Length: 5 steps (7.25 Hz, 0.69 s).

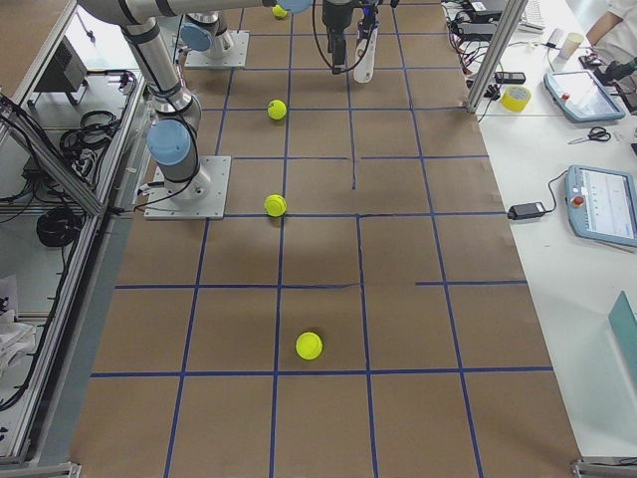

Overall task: Lift up tennis ball bucket
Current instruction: 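Tilt the can upright with the left gripper, open end up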

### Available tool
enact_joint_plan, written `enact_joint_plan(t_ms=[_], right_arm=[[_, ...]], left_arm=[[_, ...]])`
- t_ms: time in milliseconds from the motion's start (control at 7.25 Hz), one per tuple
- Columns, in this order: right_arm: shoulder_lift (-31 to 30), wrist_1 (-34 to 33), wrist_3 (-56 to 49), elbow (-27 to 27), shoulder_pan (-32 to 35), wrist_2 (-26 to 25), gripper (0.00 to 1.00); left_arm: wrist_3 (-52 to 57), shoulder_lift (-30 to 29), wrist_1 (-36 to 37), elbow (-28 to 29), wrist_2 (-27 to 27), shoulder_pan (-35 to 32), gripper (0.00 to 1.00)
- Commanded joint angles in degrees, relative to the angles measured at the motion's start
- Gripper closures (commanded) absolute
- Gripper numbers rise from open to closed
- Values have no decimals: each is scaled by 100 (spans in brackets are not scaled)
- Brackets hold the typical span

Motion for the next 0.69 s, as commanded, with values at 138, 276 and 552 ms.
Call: enact_joint_plan(t_ms=[138,276,552], right_arm=[[9,0,-7,3,1,-9,0],[9,0,-7,-6,1,-9,0],[0,0,2,3,1,0,0]], left_arm=[[89,-60,129,34,192,-20,100],[89,-68,199,26,193,-20,94],[-42,-121,349,-1,158,-90,40]])
